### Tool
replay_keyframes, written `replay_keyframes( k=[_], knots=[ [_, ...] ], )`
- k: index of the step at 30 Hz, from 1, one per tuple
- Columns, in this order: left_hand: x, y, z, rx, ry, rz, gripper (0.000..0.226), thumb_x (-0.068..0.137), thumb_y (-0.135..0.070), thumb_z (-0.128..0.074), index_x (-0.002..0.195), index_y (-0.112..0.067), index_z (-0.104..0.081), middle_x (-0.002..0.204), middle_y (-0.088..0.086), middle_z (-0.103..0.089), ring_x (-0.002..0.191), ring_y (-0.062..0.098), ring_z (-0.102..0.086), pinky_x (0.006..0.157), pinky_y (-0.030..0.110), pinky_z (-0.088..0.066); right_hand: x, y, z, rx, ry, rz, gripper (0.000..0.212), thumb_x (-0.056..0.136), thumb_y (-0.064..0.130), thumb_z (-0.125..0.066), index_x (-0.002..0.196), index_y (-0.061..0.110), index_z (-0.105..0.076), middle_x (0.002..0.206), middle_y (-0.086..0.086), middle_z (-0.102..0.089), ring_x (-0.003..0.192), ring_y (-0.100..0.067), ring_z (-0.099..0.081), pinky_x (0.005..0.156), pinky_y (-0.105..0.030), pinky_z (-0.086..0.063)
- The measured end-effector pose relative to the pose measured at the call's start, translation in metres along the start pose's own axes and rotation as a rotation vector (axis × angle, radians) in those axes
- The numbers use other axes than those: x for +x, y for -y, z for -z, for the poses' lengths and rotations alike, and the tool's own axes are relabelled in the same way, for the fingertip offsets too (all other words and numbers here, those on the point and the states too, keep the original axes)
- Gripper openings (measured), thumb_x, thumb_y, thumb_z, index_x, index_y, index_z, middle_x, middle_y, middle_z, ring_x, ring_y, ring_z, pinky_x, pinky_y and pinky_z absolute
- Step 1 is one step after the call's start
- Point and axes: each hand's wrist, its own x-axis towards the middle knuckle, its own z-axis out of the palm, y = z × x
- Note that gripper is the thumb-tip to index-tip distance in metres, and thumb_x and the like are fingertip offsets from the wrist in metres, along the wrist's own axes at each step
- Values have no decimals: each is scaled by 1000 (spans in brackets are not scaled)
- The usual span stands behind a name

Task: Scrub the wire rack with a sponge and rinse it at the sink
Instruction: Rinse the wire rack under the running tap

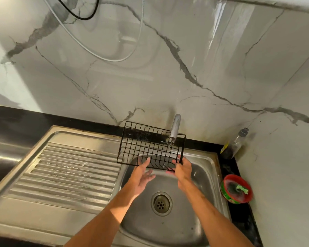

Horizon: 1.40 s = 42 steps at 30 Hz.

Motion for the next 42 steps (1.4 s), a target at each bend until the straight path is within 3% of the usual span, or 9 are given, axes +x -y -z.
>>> replay_keyframes(
  k=[11, 15, 18, 22, 26, 31, 35, 40, 42],
  knots=[
    [-17, -61, 42, 303, -102, -237, 80, 93, -2, -65, 155, -41, -32, 153, 6, -47, 118, 35, -60, 74, 45, -58, 26, 14, 15, -311, 94, 172, 42, 101, 1, -50, 138, 19, -54, 137, -8, -59, 101, -22, -69, 84, -38, -61],
    [-10, -57, 23, 327, -271, -274, 48, 108, -9, -40, 146, -38, -47, 140, 6, -57, 99, 27, -65, 71, 46, -61, 7, 10, 10, -722, -260, 687, 48, 97, 9, -58, 144, 10, -46, 150, -16, -43, 135, -28, -47, 105, -37, -43],
    [-5, -46, 12, 405, -298, -301, 50, 108, -8, -40, 144, -41, -47, 142, 5, -56, 116, 37, -61, 86, 57, -59, -13, 2, -1, -864, -280, 1038, 30, 98, 17, -54, 127, 8, -57, 135, -14, -50, 119, -21, -54, 94, -32, -53],
    [1, -37, 2, 479, -297, -319, 53, 107, -7, -41, 143, -46, -47, 142, 2, -56, 119, 35, -60, 85, 53, -60, 1, -4, 0, -1409, 145, 636, 67, 103, 54, -12, 115, 19, -68, 137, -8, -57, 130, -26, -52, 117, -50, -30],
    [7, -36, -10, 467, -283, -323, 56, 106, -5, -40, 136, -50, -52, 138, 2, -59, 129, 45, -54, 85, 52, -61, -3, -11, 3, -1534, 406, 371, 65, 102, 59, -19, 148, 18, -40, 158, -13, -33, 149, -32, -25, 121, -54, -15],
    [7, -40, -18, 542, -242, -366, 50, 107, -16, -45, 123, -63, -55, 142, 1, -57, 131, 43, -53, 94, 58, -56, -3, 9, 13, -1363, 245, 555, 33, 103, 40, -47, 104, 18, -70, 99, -4, -72, 95, -19, -69, 90, -41, -55],
    [9, -36, -36, 492, -213, -331, 38, 109, -23, -42, 139, -44, -49, 139, -3, -55, 119, 27, -58, 91, 56, -57, -7, -7, -6, -1376, 425, 547, 51, 106, 45, -31, 152, 23, -36, 163, -9, -24, 149, -24, -25, 123, -51, -18],
    [16, -30, -37, 524, -186, -338, 44, 108, -20, -41, 130, -57, -51, 141, 2, -58, 123, 35, -59, 87, 59, -59, -12, 2, 6, -1249, 280, 563, 29, 104, 35, -48, 116, 20, -70, 114, -2, -72, 98, -13, -67, 95, -35, -53],
    [14, -27, -40, 501, -183, -330, 46, 108, -16, -38, 134, -52, -50, 139, 1, -60, 121, 31, -61, 88, 59, -58, -8, 8, 0, -1187, 181, 603, 28, 103, 33, -50, 123, 21, -66, 130, -2, -65, 114, -15, -62, 100, -32, -49]
  ],
)
